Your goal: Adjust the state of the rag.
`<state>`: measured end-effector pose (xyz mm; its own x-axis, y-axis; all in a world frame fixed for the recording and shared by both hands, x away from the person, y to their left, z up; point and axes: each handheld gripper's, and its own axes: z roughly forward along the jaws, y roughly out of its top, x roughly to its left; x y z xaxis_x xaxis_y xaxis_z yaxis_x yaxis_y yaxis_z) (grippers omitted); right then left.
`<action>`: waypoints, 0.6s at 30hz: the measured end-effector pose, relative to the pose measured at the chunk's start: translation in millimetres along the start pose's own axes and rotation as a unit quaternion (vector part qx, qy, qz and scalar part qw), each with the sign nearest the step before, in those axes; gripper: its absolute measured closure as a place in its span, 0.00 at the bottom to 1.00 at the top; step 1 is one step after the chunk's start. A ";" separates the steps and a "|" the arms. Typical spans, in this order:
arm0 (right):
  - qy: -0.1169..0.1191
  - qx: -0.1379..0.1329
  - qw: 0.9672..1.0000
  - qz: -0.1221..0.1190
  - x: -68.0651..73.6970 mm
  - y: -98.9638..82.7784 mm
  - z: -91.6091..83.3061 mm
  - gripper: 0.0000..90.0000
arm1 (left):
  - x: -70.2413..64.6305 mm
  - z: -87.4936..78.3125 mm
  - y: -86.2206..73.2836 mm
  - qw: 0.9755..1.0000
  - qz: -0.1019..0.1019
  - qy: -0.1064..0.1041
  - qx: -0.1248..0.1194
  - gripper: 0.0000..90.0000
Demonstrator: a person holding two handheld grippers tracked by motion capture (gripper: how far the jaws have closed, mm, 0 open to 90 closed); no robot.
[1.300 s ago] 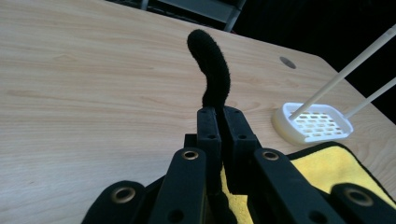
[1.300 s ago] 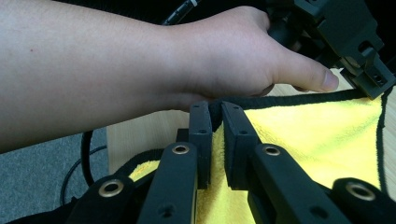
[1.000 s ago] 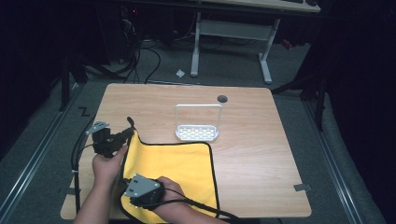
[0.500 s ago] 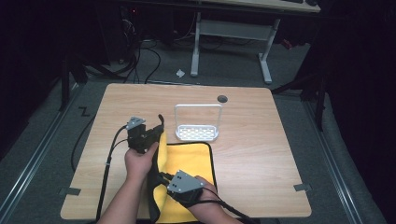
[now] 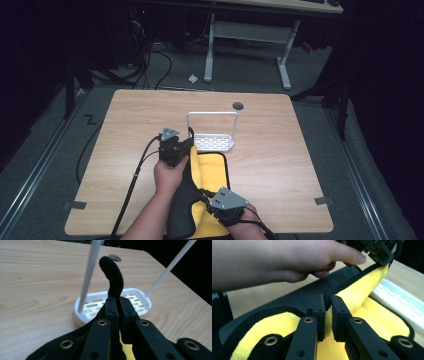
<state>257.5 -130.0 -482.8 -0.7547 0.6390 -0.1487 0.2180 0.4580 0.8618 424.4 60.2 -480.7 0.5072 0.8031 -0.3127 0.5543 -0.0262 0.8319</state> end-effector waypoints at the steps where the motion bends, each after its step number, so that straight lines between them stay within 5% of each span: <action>1: 0.000 0.000 1.000 0.000 0.0 0.0 0.0 0.93 | -2.6 1.7 -1.1 1.000 0.002 0.000 0.002 0.96; 18: -0.018 0.037 0.999 0.006 -12.9 -30.6 -23.7 0.92 | -42.7 35.7 -8.7 0.999 0.021 -0.018 0.041 0.96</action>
<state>246.0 -166.9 -495.8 -0.7290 0.6662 -0.1573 0.2727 0.4934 0.8259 421.5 4.9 -491.0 0.5545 0.7779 -0.2955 0.5832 -0.1100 0.8049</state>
